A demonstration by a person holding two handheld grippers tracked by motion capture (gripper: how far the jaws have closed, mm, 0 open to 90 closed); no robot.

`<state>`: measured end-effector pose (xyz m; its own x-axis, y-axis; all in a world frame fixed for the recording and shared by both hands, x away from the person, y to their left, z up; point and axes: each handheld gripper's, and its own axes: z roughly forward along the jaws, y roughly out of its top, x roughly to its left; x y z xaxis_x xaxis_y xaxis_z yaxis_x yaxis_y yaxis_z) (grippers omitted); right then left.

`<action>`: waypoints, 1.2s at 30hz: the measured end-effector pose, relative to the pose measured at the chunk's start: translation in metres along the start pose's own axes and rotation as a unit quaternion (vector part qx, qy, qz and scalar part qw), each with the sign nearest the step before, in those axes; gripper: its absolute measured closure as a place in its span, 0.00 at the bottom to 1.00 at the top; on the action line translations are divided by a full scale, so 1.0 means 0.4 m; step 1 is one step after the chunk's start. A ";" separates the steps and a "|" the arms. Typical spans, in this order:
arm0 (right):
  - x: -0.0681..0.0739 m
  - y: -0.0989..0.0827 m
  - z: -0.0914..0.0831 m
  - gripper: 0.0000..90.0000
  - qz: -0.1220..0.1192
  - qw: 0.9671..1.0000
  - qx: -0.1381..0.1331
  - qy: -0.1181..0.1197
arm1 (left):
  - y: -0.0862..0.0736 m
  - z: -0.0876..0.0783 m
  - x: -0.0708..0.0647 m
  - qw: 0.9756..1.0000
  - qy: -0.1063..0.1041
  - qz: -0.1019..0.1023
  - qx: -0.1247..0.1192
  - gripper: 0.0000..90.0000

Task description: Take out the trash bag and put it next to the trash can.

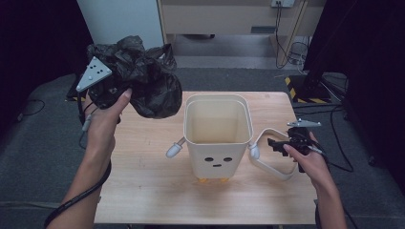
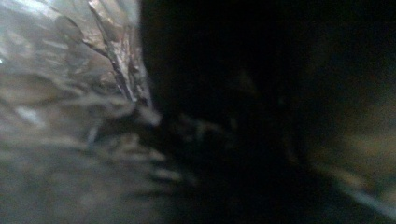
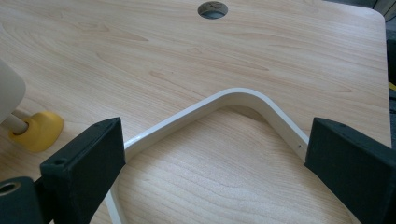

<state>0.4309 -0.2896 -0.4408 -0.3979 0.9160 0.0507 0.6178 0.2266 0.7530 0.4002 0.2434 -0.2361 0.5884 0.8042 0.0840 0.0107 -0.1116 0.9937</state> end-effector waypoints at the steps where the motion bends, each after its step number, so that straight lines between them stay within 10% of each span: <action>1: -0.002 -0.001 0.000 0.05 0.000 1.000 -0.002 0.000 | -0.009 0.001 0.002 1.000 0.003 0.003 0.002 0.97; 36: -0.025 -0.020 0.017 0.06 0.018 1.000 0.012 -0.002 | -0.229 0.083 0.046 0.997 0.027 -0.009 0.071 0.97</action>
<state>0.4346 -0.2982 -0.4520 -0.3723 0.9251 0.0740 0.6472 0.2017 0.7351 0.4367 0.2490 -0.3279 0.5429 0.8365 0.0741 0.1375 -0.1757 0.9748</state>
